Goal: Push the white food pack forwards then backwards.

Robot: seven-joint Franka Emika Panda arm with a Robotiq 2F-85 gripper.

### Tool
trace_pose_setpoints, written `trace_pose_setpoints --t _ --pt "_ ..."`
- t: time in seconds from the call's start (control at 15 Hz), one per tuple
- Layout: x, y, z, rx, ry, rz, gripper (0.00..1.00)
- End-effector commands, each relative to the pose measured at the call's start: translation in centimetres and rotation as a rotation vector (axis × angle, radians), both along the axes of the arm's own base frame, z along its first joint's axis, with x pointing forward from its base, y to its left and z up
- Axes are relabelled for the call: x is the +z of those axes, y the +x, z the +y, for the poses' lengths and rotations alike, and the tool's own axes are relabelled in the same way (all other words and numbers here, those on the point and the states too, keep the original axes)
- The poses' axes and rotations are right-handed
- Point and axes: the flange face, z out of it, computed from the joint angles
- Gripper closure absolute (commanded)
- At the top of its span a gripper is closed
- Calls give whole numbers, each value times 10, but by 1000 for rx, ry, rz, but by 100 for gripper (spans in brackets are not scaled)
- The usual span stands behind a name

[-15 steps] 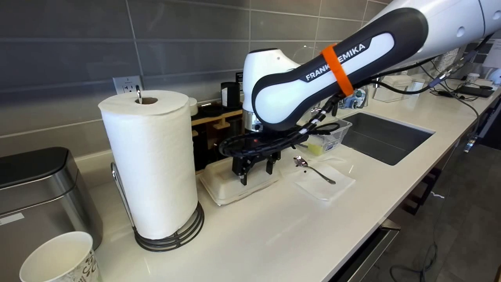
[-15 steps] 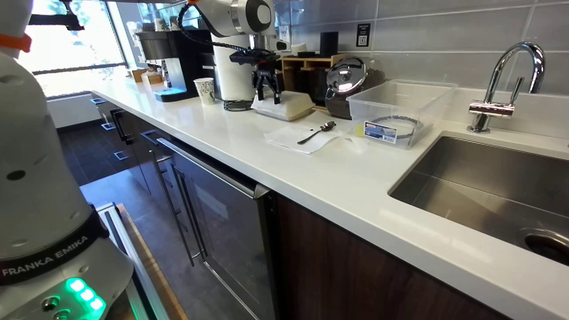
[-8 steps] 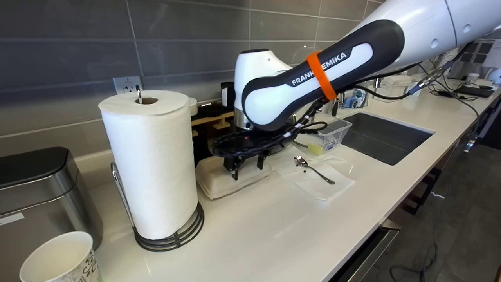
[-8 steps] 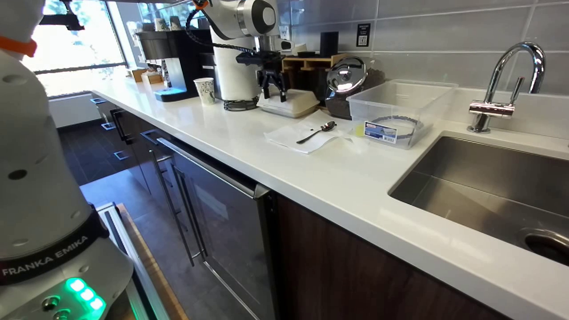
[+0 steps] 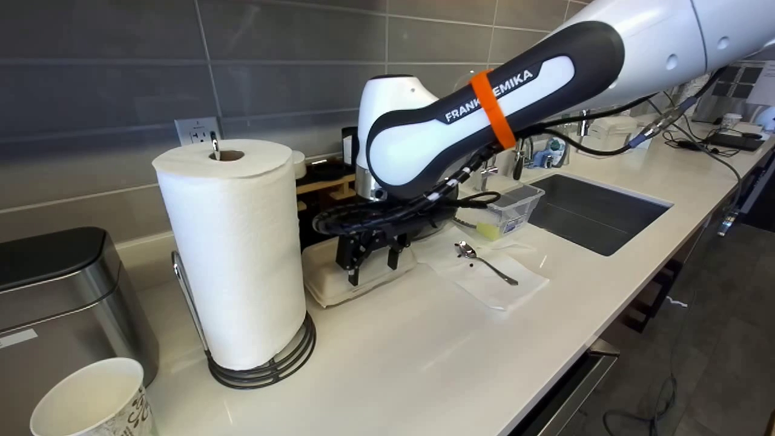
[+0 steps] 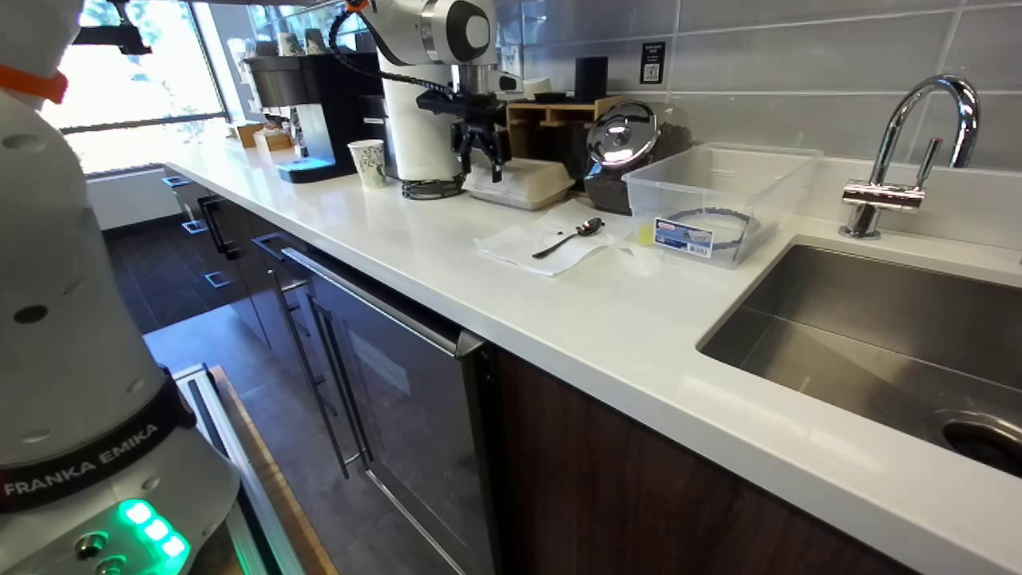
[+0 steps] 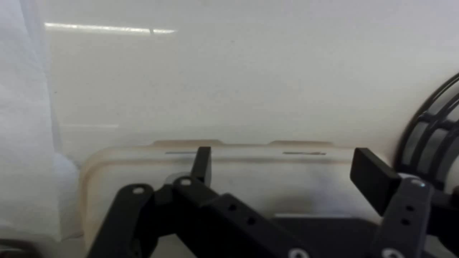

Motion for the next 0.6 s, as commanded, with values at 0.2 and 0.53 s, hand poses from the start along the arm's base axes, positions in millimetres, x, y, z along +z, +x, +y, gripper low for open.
trace_pose_setpoints --t 0.2,0.53 --pt "38 -83 -1 42 48 86 0" --pt "66 -148 -17 -27 69 167 0"
